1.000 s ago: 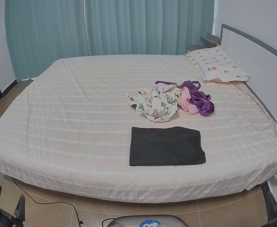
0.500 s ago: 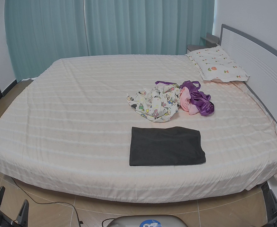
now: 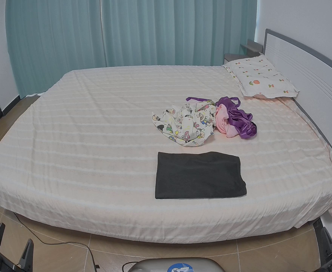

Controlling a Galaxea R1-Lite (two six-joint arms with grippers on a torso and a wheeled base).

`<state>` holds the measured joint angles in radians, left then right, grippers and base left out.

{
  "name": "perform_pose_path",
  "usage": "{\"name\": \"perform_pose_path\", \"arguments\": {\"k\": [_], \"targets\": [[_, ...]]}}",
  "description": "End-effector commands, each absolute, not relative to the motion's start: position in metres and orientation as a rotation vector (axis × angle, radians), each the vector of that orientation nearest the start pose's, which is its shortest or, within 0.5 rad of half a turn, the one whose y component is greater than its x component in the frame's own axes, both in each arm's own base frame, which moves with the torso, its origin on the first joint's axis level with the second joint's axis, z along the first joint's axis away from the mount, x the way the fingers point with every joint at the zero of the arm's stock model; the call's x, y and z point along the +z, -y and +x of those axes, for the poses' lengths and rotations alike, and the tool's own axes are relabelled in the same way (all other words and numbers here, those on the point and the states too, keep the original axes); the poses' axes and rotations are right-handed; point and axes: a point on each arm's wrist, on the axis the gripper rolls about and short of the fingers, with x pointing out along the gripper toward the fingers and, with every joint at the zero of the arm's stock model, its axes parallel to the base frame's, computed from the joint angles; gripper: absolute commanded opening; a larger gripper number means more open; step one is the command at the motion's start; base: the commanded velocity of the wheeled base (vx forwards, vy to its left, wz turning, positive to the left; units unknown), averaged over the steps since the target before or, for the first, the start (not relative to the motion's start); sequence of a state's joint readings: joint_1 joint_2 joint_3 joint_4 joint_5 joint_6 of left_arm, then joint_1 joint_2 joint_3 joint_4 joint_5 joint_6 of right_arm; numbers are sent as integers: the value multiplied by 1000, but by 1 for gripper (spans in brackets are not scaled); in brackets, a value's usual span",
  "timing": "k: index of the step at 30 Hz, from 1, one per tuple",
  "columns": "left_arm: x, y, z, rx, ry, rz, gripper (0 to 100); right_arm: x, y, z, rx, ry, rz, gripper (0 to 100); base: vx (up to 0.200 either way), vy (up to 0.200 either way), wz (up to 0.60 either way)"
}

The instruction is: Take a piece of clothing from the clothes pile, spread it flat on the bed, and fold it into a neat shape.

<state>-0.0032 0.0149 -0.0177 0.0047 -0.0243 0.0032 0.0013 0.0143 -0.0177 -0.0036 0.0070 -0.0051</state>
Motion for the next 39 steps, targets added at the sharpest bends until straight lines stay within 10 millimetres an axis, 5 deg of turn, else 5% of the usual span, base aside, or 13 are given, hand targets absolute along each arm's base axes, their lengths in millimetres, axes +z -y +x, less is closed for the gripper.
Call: {"name": "perform_pose_path", "arguments": {"k": [1,39], "targets": [[76,0,-23,-28,-6,3,100,76,0,-23,9,3,-6,100,0,0,0],[76,0,-23,-28,-6,3,100,76,0,-23,11,2,-6,100,0,0,0]]}}
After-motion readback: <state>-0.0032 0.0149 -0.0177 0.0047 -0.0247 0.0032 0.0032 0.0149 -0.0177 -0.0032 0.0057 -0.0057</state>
